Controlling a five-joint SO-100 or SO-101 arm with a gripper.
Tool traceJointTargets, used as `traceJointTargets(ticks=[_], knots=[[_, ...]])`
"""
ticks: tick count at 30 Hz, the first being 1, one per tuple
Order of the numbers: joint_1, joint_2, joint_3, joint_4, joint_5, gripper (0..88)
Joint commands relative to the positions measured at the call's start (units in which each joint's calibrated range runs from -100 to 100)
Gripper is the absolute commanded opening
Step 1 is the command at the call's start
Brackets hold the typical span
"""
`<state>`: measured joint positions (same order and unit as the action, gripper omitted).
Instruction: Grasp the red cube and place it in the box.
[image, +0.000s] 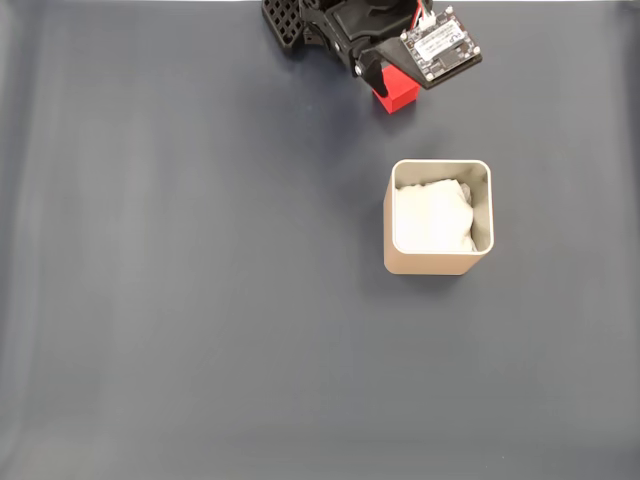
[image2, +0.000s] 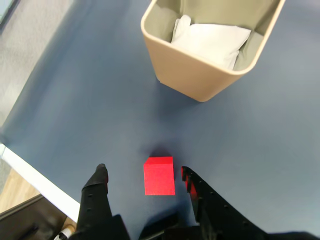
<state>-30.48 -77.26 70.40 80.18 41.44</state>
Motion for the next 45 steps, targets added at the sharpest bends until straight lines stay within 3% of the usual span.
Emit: traceJointTargets(ticks=[1,22,45], knots=[[0.8,-1.4,0.8,-2.7,0.1,37.5],[1.5,-7.4,11.6,-6.2,0.1,37.6],[0.5,-11.5,17.0,-2.1,0.6,36.5]])
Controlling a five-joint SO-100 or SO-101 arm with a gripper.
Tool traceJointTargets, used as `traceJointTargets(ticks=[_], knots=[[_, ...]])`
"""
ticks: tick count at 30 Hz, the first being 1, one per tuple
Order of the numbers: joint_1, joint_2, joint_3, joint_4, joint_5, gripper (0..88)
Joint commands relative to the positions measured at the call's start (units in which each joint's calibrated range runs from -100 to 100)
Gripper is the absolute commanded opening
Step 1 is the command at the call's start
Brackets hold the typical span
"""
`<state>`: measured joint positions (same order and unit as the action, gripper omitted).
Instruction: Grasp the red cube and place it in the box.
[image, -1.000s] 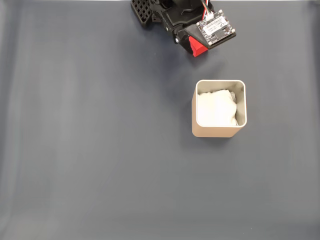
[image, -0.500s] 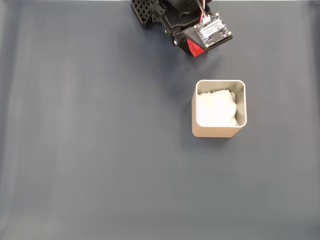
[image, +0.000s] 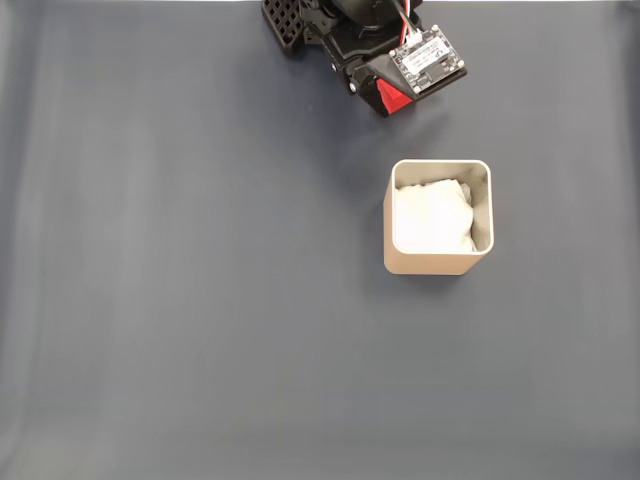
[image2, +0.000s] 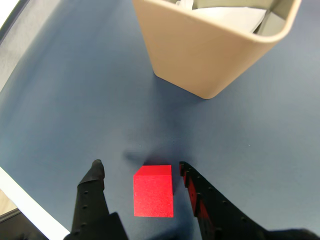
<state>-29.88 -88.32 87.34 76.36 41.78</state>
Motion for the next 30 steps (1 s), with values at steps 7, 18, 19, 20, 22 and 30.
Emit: traceJointTargets(ticks=[7,18,19,20,22,30], knots=[[0.6,0.4,-0.2,2.9,0.3,36.0],[0.8,-0.9,-1.1,4.2,0.6,35.9],[0.7,-1.1,-1.1,4.3,0.6,35.9],[0.7,-1.1,-1.1,4.4,0.6,35.9],[0.9,-1.1,-1.3,4.5,0.6,35.9],[0.6,-1.3,-1.3,4.7,0.5,35.1]])
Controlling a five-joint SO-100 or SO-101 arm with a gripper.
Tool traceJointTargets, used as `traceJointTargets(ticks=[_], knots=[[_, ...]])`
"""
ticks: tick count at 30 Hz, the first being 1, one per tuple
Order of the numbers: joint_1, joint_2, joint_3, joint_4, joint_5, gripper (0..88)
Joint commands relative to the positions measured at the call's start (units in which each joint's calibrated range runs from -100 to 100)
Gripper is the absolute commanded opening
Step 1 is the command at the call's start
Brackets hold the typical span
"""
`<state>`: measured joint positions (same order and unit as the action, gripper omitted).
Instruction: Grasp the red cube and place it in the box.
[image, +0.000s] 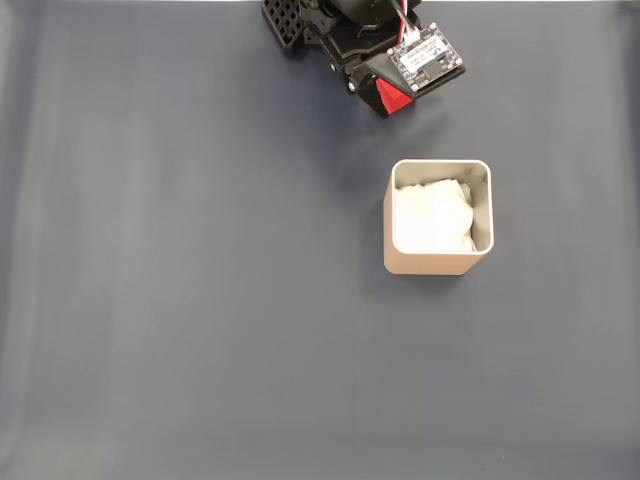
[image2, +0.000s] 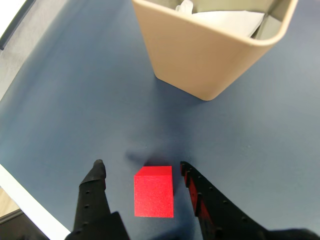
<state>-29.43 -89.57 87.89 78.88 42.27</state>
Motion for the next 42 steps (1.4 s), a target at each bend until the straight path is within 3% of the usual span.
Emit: traceJointTargets(ticks=[1,8,14,30,33,42], knots=[[0.1,0.0,-1.8,2.2,0.0,34.4],[0.0,1.2,-2.0,1.9,0.8,14.0],[-0.1,2.5,-2.5,1.9,1.2,7.5],[-0.1,6.6,-8.5,0.8,1.0,4.2],[0.2,7.5,-11.5,1.1,0.7,10.7],[6.0,12.3,-26.7,8.6,2.1,16.7]])
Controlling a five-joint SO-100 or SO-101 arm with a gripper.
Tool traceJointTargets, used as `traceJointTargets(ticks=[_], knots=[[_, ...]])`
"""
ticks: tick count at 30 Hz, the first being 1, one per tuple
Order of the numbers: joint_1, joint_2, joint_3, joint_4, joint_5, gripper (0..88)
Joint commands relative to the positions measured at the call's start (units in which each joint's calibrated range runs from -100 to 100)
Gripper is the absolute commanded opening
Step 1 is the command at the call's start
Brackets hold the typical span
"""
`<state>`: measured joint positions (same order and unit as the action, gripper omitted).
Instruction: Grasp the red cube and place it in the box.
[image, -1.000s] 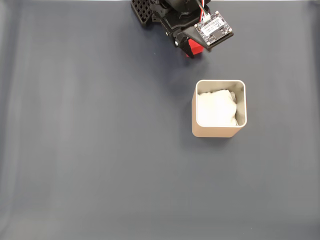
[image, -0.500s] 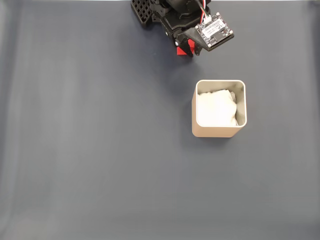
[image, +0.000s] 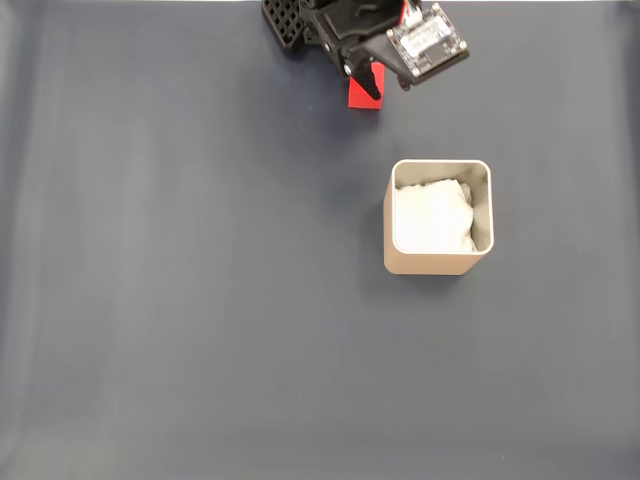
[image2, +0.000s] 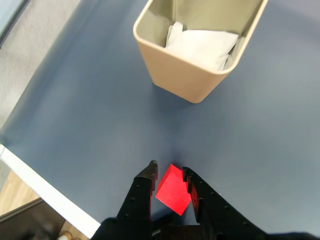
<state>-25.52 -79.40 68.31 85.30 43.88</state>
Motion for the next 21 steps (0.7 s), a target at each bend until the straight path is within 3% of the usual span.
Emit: traceJointTargets(ticks=[1,11,21], knots=[[2.7,3.5,-9.5,3.7,0.4,16.9],[12.1,17.5,-26.6,14.5,-2.7,22.5],[17.0,20.1,-18.5,11.4,0.0,24.9]])
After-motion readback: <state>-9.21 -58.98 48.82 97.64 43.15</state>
